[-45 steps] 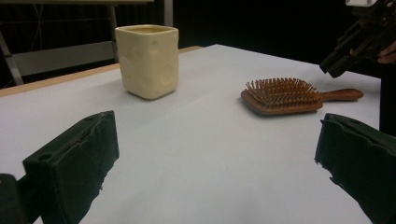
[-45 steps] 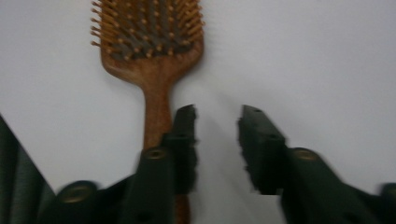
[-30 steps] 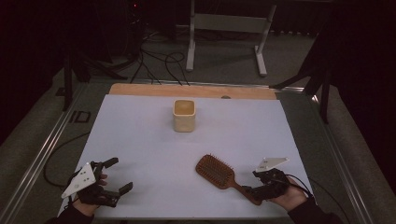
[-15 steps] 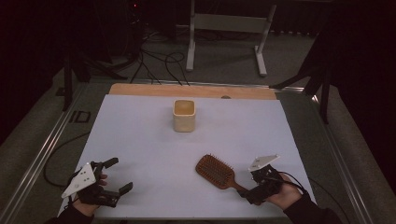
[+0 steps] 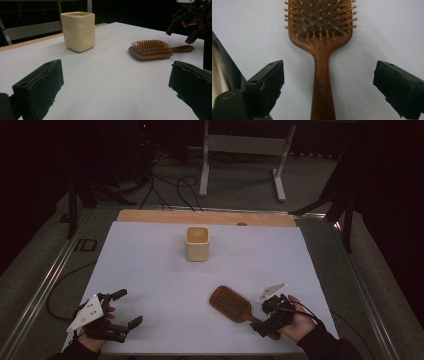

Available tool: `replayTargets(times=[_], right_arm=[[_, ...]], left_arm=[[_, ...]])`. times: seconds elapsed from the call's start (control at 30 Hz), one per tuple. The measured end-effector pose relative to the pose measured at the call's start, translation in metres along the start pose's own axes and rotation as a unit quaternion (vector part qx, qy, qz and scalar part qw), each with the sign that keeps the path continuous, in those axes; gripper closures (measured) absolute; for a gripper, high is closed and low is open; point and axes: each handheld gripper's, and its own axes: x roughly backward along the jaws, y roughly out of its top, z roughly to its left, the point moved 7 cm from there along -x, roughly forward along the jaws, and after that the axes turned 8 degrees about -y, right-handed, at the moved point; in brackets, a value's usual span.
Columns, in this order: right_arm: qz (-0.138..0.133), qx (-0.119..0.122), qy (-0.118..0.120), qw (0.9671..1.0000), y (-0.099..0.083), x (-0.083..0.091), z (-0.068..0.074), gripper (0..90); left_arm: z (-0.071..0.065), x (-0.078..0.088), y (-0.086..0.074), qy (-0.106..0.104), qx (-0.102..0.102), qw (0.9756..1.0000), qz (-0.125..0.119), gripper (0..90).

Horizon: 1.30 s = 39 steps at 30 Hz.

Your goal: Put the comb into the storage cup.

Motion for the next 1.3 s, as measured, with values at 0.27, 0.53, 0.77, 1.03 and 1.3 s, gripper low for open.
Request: replayTargets(times=[0.27,0.53,0.77,1.03,1.3], right_arm=[[0.022,0.013,0.0,0.9997,0.002,-0.004,0.001,14.6],[0.065,0.018,0.014,0.9976,0.002,-0.015,0.006,15.5],[0.069,0.04,0.012,0.9967,0.005,-0.02,0.011,13.1],[0.091,0.043,0.006,0.9949,0.007,-0.023,0.012,23.5],[0.115,0.051,-0.008,0.9921,0.009,-0.028,0.013,39.3]], left_arm=[[0.0,0.0,0.0,-0.002,0.001,1.0,0.0,0.2],[0.0,0.0,0.0,-0.002,0.003,1.0,-0.002,0.2],[0.0,0.0,0.0,-0.003,0.004,1.0,-0.003,0.2],[0.0,0.0,0.0,-0.004,0.006,1.0,-0.004,0.2],[0.0,0.001,0.001,-0.005,0.005,1.0,-0.005,0.2]])
